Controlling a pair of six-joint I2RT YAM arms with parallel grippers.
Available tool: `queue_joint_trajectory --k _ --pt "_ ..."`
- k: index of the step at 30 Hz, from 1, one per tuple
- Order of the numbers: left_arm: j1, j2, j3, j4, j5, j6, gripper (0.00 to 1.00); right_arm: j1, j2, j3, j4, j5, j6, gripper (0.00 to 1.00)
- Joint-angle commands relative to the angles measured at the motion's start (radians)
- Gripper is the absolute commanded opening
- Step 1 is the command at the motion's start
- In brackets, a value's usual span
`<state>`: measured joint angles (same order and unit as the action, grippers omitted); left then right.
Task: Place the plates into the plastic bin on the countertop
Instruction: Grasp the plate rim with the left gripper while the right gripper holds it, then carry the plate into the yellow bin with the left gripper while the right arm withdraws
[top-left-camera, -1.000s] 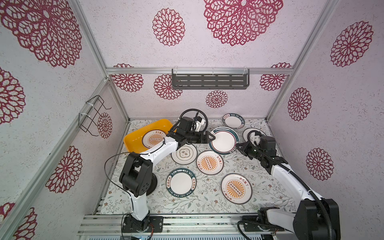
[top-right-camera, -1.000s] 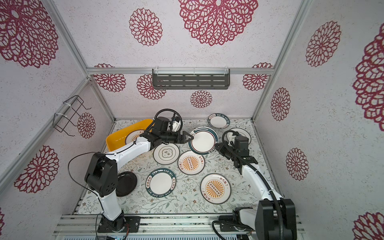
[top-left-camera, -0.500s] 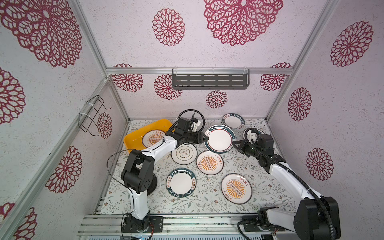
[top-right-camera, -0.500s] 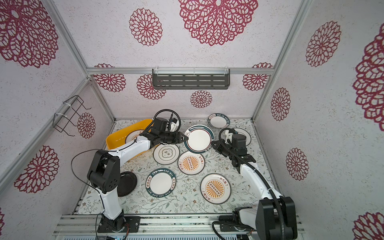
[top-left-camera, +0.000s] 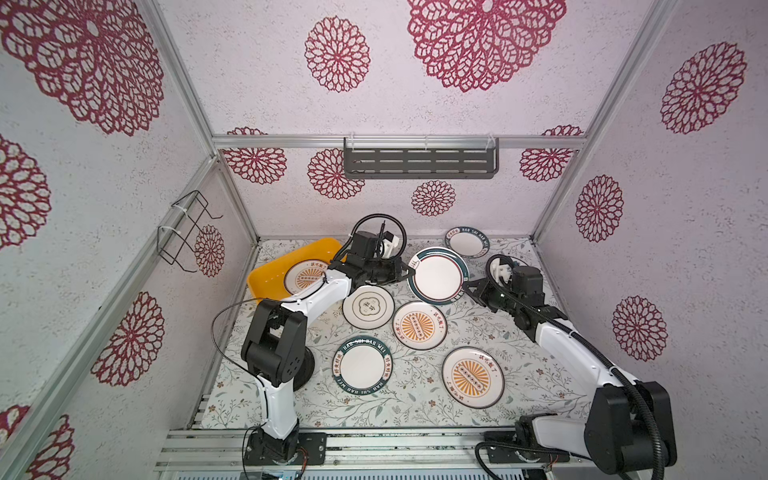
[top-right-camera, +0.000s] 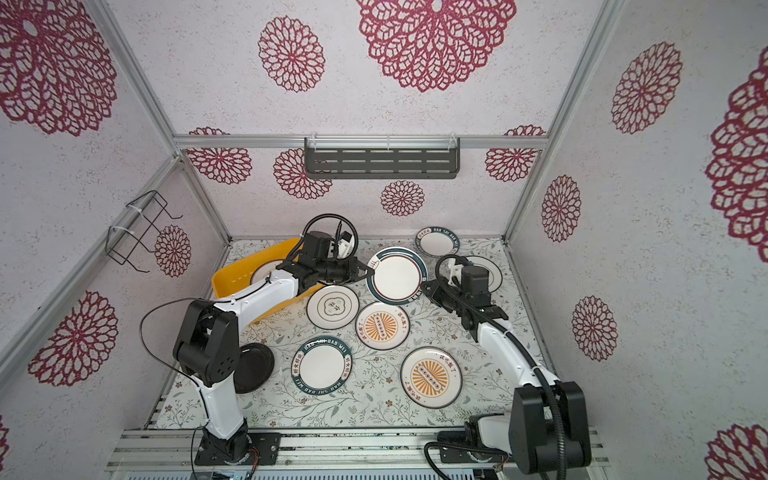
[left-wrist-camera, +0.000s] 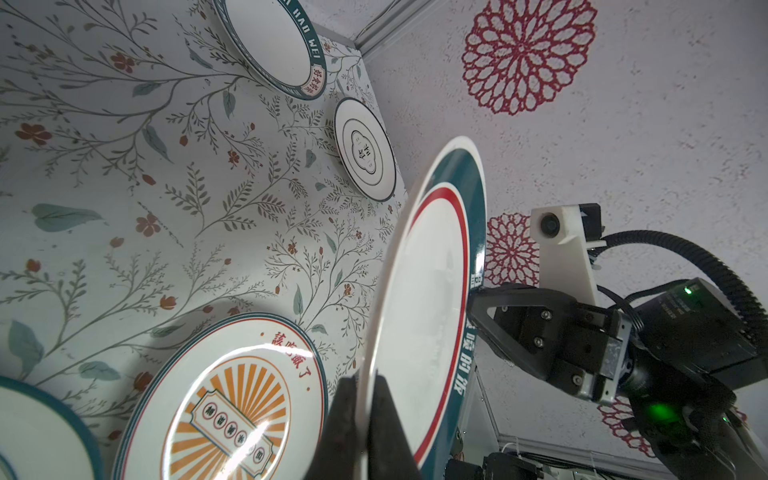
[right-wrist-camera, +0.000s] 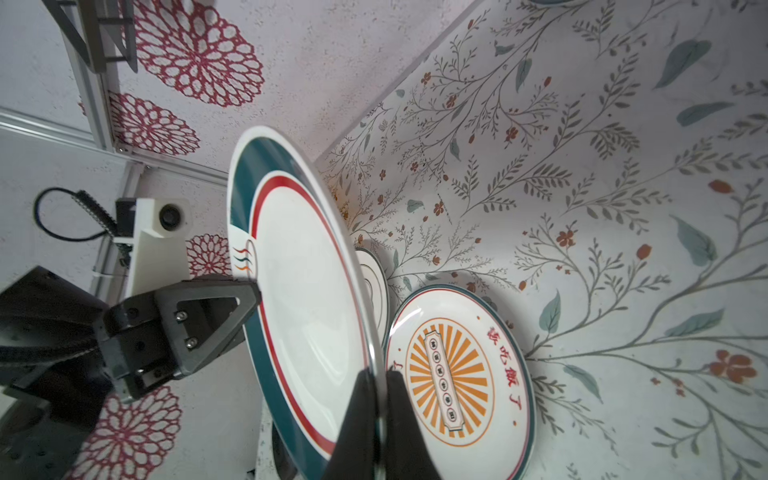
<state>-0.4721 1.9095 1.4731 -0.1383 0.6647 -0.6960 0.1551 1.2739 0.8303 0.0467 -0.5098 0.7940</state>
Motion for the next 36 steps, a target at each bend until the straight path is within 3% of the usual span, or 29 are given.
queue_joint_trajectory --k 1,4,8,10,15,24,29,36 --pt "-0.004 -0.027 0.009 -0.003 -0.031 0.026 0.0 0.012 -0.012 0.046 0.116 -0.024 0.003 0.34" --pt "0.005 -0.036 -0.001 0.004 -0.028 0.009 0.0 0.015 -0.014 0.045 0.12 -0.023 -0.004 0.44" --pt "0.018 -0.052 -0.021 0.025 -0.019 -0.017 0.0 0.021 -0.014 0.055 0.099 -0.011 -0.033 0.73" --pt "0.026 -0.062 -0.035 0.039 -0.016 -0.03 0.0 0.027 -0.015 0.06 0.099 -0.007 -0.045 0.83" --pt "0.059 -0.083 -0.07 0.062 -0.026 -0.058 0.0 0.045 -0.008 0.067 0.107 0.005 -0.055 0.98" --pt "0.208 -0.149 -0.179 0.061 -0.074 -0.106 0.0 0.061 0.015 0.085 0.124 0.023 -0.049 0.99" --pt "0.336 -0.202 -0.248 0.026 -0.107 -0.107 0.0 0.082 0.044 0.12 0.055 0.086 -0.065 0.99" --pt "0.529 -0.276 -0.364 0.033 -0.126 -0.109 0.0 0.144 0.101 0.165 0.091 0.067 -0.071 0.99"
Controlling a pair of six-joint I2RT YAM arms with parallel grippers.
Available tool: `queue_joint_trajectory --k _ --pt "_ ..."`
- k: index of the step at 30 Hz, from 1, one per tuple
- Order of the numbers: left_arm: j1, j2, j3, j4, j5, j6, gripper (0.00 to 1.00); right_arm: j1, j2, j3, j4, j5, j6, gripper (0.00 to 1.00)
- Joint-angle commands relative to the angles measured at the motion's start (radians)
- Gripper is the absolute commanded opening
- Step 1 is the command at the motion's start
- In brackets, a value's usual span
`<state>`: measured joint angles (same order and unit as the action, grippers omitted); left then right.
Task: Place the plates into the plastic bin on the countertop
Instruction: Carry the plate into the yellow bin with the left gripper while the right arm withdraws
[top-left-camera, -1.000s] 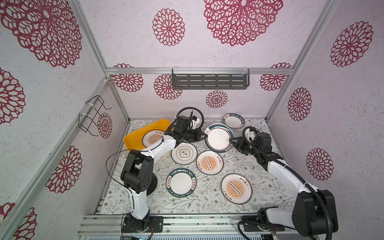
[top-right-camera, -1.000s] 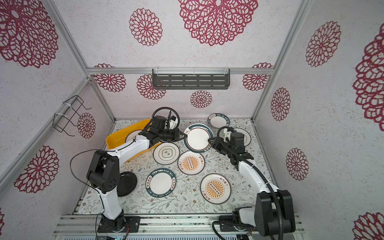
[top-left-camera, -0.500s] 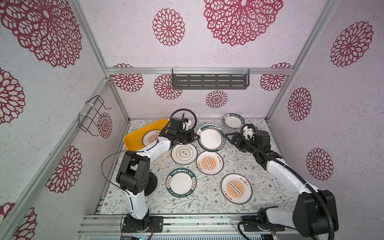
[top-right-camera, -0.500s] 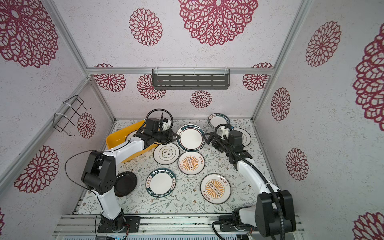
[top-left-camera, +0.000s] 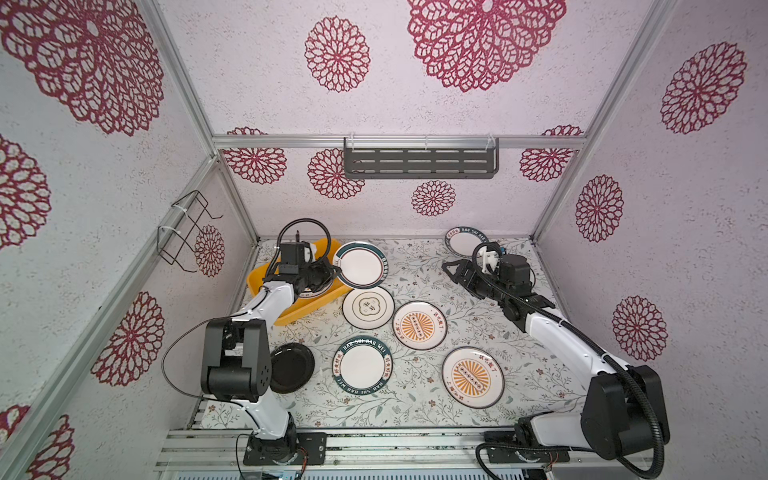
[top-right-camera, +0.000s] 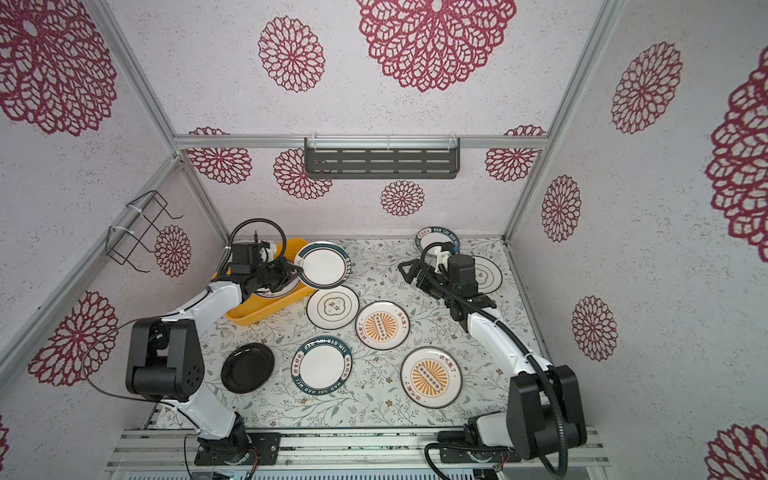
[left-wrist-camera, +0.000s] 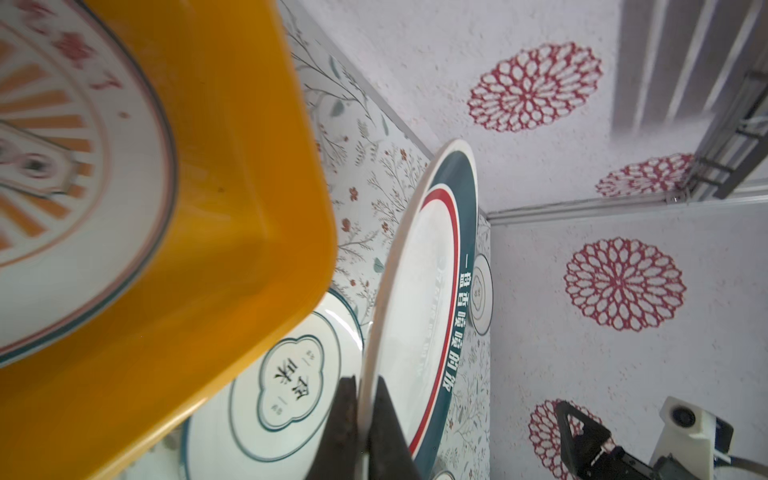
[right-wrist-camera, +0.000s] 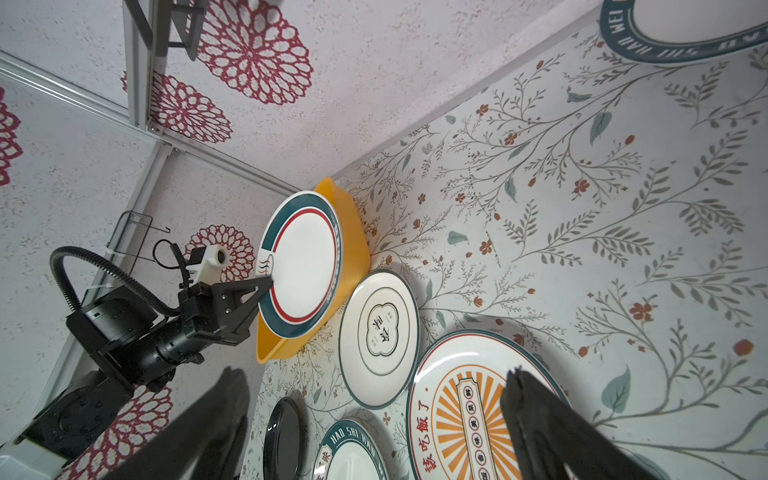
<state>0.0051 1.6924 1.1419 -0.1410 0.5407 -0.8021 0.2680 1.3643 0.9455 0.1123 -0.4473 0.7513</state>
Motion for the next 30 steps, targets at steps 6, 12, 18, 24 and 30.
queue_joint_trajectory --k 6,12,18,24,30 --pt "0.187 -0.076 -0.084 0.037 -0.009 -0.006 0.0 0.097 0.096 0.129 -0.011 0.011 -0.049 0.99" --pt "0.265 -0.033 -0.064 0.008 -0.046 0.017 0.0 0.126 0.15 0.185 -0.011 0.01 -0.051 0.99" --pt "0.299 0.069 -0.019 0.03 -0.06 0.008 0.0 0.128 0.157 0.214 -0.062 0.047 -0.059 0.99" --pt "0.304 0.174 0.04 0.056 -0.044 -0.014 0.0 0.129 0.141 0.209 -0.083 0.083 -0.06 0.99" --pt "0.304 0.233 0.066 0.065 -0.044 -0.018 0.0 0.129 0.122 0.213 -0.14 0.129 -0.068 0.99"
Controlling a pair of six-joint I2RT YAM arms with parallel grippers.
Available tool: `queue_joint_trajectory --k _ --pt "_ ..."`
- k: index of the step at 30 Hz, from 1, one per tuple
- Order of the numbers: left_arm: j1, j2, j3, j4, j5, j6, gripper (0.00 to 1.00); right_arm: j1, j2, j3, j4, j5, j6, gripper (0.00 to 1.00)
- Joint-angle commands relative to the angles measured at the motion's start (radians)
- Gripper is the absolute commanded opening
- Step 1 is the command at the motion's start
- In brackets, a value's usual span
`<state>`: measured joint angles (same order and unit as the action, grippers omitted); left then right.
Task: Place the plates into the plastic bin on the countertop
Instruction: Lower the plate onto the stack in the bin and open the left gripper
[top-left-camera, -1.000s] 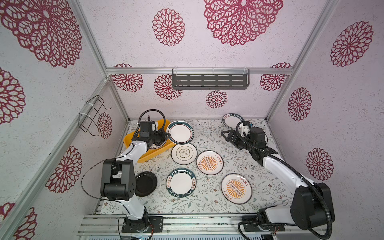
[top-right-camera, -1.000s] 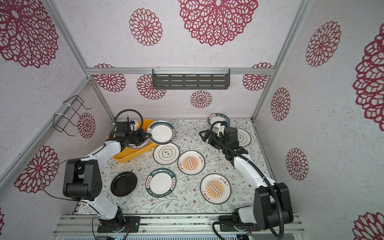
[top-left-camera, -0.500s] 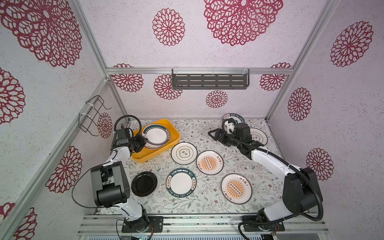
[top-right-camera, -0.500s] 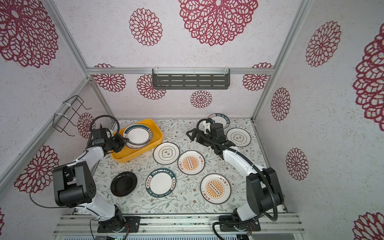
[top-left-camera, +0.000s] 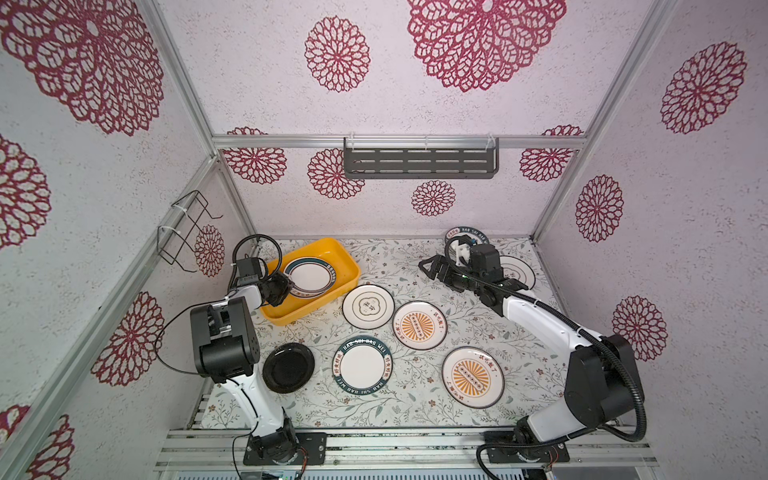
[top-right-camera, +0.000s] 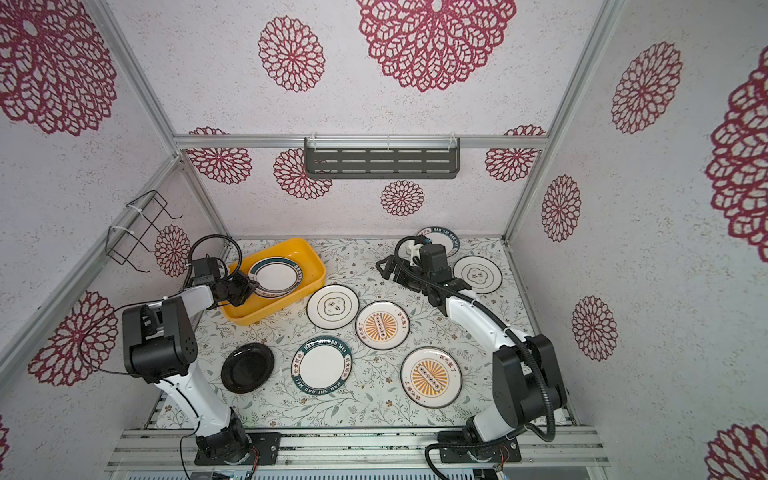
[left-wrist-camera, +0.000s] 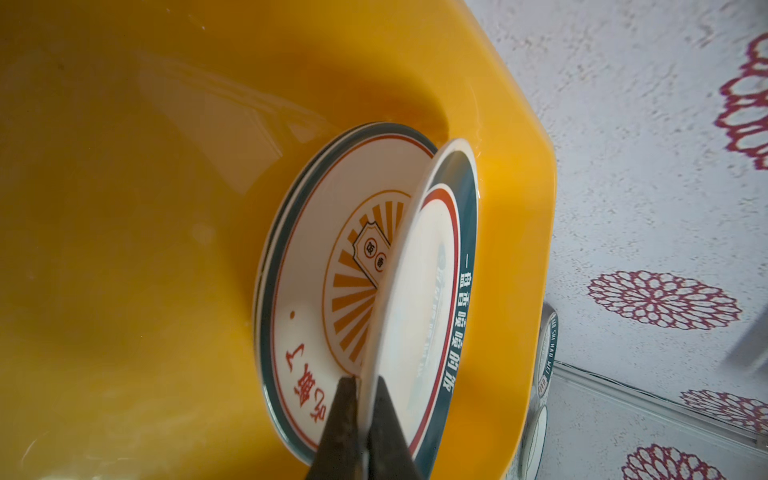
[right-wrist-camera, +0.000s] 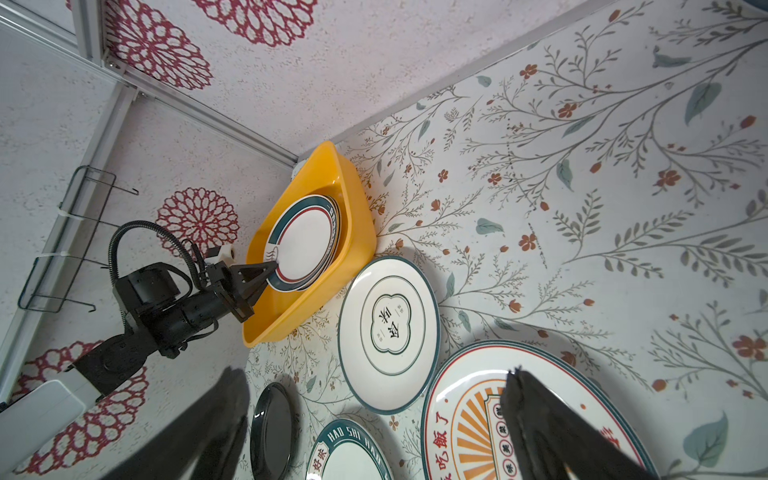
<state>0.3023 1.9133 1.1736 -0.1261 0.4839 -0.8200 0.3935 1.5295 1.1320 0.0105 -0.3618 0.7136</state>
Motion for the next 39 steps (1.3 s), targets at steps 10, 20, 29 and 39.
queue_joint_trajectory --k 10,20,29,39 --pt "0.005 0.08 0.072 0.018 0.004 0.003 0.12 0.002 -0.137 -0.043 -0.078 0.134 -0.026 0.99" --pt "0.003 0.06 0.066 -0.019 -0.029 0.02 0.39 -0.002 -0.147 -0.034 -0.119 0.159 -0.048 0.99" --pt "-0.002 -0.035 0.078 -0.099 -0.097 0.073 0.55 -0.002 -0.154 -0.046 -0.113 0.162 -0.055 0.99" --pt "-0.008 -0.175 0.067 -0.234 -0.218 0.129 0.82 -0.02 -0.233 -0.123 -0.091 0.183 -0.06 0.99"
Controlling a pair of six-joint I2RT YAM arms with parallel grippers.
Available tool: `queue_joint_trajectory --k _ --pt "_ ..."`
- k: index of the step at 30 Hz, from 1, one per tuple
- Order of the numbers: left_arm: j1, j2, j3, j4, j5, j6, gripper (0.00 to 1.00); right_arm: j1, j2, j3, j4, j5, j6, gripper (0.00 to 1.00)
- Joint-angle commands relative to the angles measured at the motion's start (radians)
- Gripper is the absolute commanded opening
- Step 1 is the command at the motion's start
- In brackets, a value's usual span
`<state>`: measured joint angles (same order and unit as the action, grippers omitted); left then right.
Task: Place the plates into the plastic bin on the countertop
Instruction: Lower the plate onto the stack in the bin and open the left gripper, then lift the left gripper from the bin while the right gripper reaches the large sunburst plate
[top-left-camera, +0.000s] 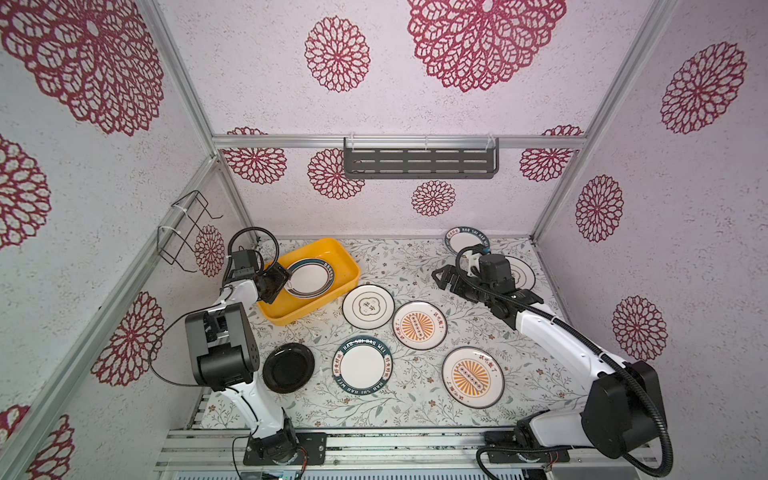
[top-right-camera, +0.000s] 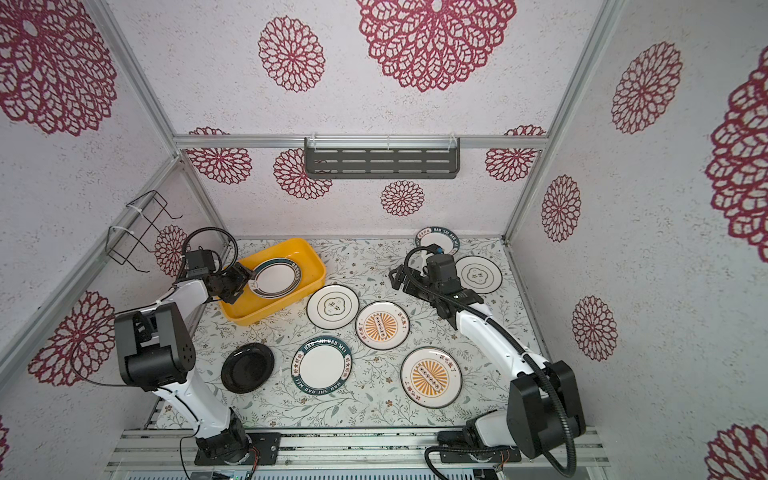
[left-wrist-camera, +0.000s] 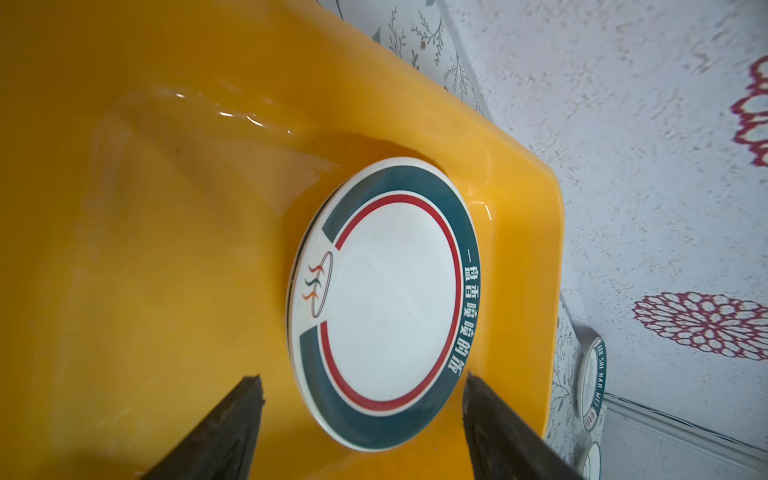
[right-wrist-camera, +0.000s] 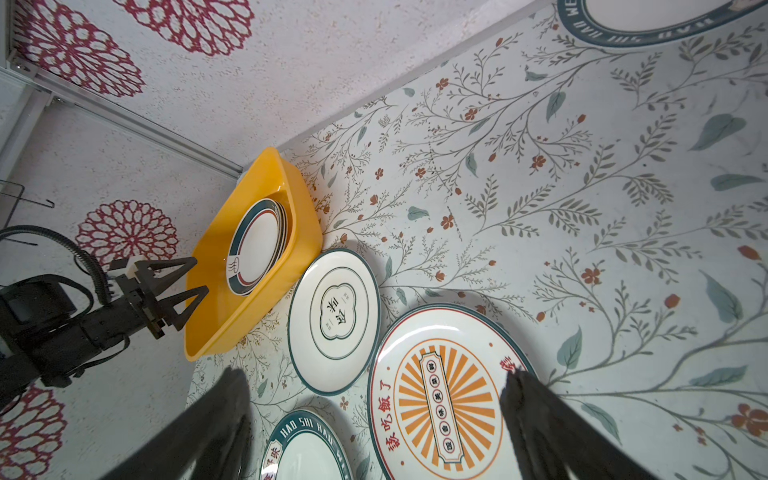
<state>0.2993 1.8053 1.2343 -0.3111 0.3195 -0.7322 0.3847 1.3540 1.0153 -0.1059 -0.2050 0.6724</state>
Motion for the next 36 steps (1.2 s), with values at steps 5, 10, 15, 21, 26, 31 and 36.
queue_joint_trajectory --k 5,10,15,21,26,31,36 --pt "-0.009 -0.196 -0.053 -0.049 -0.053 0.06 0.88 -0.034 -0.109 -0.058 0.043 0.03 -0.01 0.99" --pt "-0.036 -0.346 -0.101 -0.061 -0.047 0.094 0.97 -0.057 -0.163 -0.111 0.057 0.049 0.019 0.99" --pt "-0.09 -0.466 -0.096 -0.13 -0.037 0.161 0.97 -0.064 -0.196 -0.141 -0.005 0.064 0.024 0.99" --pt "-0.233 -0.538 -0.104 -0.134 0.041 0.204 0.97 -0.065 -0.243 -0.186 -0.268 0.194 0.078 0.99" --pt "-0.41 -0.519 -0.098 -0.092 0.06 0.233 0.97 -0.066 -0.315 -0.316 -0.348 0.242 0.198 0.99" --pt "-0.567 -0.451 -0.08 -0.05 0.075 0.251 0.97 -0.069 -0.391 -0.405 -0.41 0.279 0.309 0.99" --pt "-0.664 -0.396 -0.071 -0.018 0.055 0.262 0.97 -0.07 -0.469 -0.446 -0.535 0.295 0.366 0.99"
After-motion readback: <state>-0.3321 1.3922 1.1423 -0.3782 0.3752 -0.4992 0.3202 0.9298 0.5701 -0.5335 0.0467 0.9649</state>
